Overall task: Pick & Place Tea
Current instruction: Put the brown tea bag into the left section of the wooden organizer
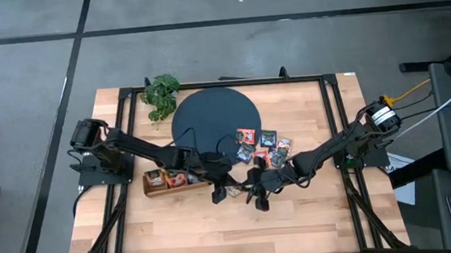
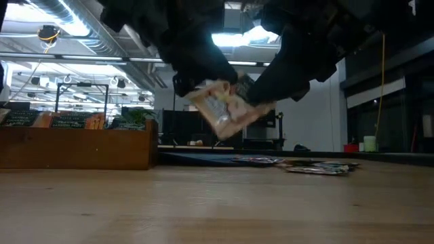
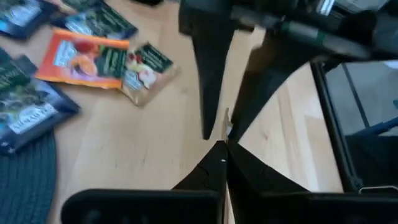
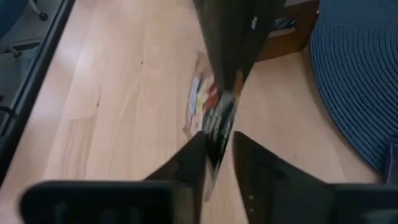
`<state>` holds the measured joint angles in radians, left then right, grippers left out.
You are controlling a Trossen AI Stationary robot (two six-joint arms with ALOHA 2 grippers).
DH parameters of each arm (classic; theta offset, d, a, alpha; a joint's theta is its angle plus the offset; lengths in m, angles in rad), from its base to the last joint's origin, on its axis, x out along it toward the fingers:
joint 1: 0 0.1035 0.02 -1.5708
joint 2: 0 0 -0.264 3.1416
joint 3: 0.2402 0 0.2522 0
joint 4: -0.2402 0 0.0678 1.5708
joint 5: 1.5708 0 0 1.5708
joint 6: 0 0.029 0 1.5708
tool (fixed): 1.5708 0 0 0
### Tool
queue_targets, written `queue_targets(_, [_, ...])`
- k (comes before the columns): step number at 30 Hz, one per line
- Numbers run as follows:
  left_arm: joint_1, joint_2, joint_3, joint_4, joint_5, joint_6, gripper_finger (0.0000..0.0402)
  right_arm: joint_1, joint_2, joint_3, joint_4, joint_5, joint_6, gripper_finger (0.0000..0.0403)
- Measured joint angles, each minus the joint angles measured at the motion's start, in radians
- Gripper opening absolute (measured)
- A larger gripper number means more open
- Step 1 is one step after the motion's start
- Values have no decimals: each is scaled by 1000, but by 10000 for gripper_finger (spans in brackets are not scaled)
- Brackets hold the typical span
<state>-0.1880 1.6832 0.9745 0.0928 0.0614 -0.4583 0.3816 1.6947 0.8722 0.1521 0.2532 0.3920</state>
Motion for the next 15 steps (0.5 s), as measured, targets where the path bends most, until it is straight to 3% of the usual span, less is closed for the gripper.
queue_targets(7, [-53,-137,-89,-26,-192,-34,2,0,0,-5,-3,-4,7,188])
queue_targets(15, [-148,-302,-291,281,-431,-31,2,-1,0,-8,85,71,-3,244])
